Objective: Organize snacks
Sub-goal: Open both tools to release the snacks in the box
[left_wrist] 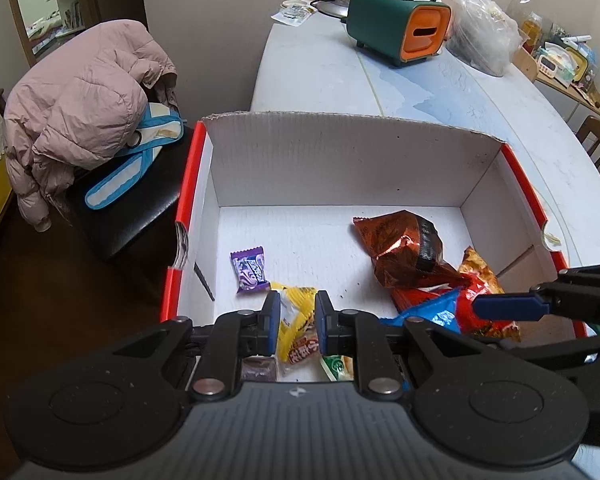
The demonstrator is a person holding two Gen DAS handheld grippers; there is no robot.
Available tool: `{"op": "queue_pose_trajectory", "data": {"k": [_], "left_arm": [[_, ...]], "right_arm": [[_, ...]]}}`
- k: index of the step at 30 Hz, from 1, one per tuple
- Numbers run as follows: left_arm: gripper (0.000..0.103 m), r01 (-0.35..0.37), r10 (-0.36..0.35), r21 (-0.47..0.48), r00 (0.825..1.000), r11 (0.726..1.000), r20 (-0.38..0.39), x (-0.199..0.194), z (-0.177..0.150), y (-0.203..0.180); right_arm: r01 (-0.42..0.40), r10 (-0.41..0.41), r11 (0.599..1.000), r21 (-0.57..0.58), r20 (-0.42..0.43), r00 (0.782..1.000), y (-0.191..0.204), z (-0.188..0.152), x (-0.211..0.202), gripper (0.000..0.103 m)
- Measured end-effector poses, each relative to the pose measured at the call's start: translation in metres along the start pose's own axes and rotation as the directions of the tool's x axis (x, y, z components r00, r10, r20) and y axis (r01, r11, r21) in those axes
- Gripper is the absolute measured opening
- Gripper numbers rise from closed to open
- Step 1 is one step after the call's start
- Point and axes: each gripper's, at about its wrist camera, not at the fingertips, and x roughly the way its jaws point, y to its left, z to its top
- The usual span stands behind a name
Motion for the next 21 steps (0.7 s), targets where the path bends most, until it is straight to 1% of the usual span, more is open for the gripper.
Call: {"op": "queue_pose_trajectory", "data": {"k": [7,11,16,21], "left_arm": [[0.018,0.019,-0.019,-0.023,1.000,1.000,0.021,-0.017,-0.006,-0.007],[0.018,0.035,-0.034,-0.021,0.999,0.999,0.040,-0.031,-0.009,-0.017],[0.018,0.054,-0.053,-0.017,0.996,0.998,0.072,-0.051,-0.012,-0.030],[0.025,0.079,-0.077,-0.016,0.992,0.997,0.103,-0.070,-0.017,-0.044]], "right_arm": [[-0.019,0.018,0.999,0.026,0.045,0.999,-0.011,-0.007,-0.028,0.044],[-0.046,0.043,0.998,0.041,0.076,0.996,-0.016,-0.013,-0.046,0.045],[-0.059,0.052,0.997,0.053,0.118,0.992,-0.023,-0.022,-0.068,0.046],[-0.078,0.065,0.994,0.071,0.166,0.984,-0.033,-0.032,-0.090,0.048]]}}
